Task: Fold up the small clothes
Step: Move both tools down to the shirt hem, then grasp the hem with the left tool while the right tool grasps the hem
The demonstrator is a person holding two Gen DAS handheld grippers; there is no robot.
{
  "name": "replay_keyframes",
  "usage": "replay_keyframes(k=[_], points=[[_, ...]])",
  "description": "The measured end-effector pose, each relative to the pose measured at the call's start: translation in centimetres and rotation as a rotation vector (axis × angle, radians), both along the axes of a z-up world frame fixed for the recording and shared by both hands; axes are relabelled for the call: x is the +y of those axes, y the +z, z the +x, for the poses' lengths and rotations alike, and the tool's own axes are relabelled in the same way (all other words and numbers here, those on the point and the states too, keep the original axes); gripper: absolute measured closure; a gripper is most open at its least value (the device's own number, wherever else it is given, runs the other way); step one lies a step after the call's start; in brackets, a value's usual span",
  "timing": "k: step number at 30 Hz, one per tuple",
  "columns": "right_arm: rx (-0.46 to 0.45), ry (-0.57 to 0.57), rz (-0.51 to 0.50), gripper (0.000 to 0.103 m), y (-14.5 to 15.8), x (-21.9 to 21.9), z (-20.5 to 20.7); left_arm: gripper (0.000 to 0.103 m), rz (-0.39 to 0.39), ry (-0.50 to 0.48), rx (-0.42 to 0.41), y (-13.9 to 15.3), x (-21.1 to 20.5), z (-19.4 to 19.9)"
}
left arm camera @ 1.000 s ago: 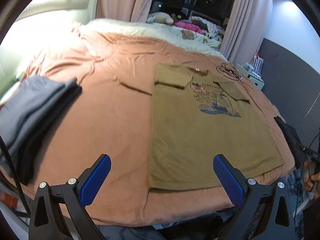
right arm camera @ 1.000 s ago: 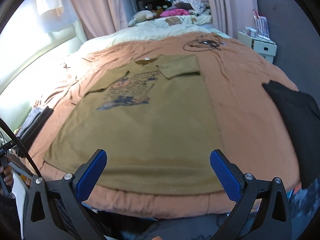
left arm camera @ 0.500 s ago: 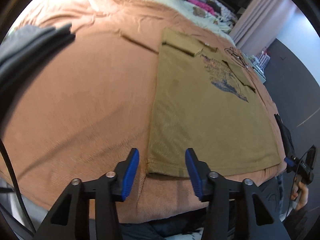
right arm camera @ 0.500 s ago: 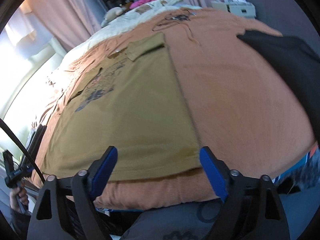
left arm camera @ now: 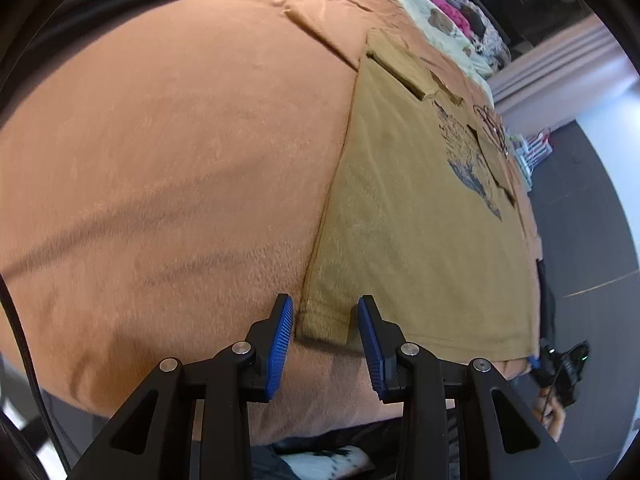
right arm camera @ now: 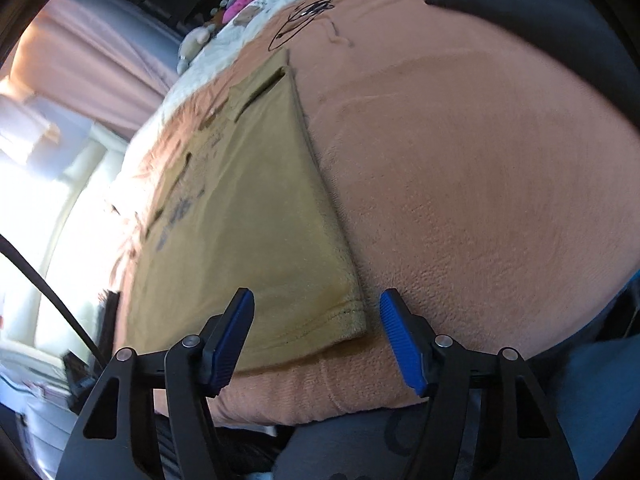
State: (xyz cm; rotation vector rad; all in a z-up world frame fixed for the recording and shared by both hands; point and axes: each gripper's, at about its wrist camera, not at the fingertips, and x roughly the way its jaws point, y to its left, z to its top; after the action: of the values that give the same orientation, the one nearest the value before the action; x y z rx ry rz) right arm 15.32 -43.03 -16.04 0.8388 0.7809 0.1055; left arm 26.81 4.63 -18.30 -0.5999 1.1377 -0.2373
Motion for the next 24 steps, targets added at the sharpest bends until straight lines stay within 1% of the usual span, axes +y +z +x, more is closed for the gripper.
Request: replay_keyframes(k=[5,6,9,13,15,19,21,24], points=[[-0.028,0.001,0.122,0.039,-1.6,-1.0,-1.0,0.066,-0.094,0.029,0.011,-0.4,1.2,-0.6],[-0.036,0.003,0.145,0.039,-1.8,-1.1,-1.2,0.066,-0.127,0.037,0.017,-0.6,1.5,-0.8],[-0.047,-0.010,0.173,0.039,-3.0,-1.6,-1.6,0.066,-0.181,0.045,0.025,-0.7,1.6,-0.8],[-0.063,-0.037,0.211,0.039,-4.3,-2.1,-1.3,0.066,-0.214,0.059,0.021,-0.9,1.4,-0.6],[-0.060,-0.053,0.221,0.048,-4.7,-2.1,-0.8,0.066,-0.242,0.083,0.014,-1.1,1.5,-0.4],[-0.063,-0.097,0.243,0.052,-5.4,-1.4,-0.3,0.066,-0.269,0.104,-0.006,-1.0,1.1,0.1],[-0.061,-0.105,0.225,0.056,-5.4,-0.8,0.0,0.066,-0.277,0.101,-0.022,-0.8,0.8,0.3],[-0.056,-0.112,0.205,0.060,-5.0,0.1,0.4,0.066,-0.277,0.092,-0.032,-0.6,0.2,0.8]])
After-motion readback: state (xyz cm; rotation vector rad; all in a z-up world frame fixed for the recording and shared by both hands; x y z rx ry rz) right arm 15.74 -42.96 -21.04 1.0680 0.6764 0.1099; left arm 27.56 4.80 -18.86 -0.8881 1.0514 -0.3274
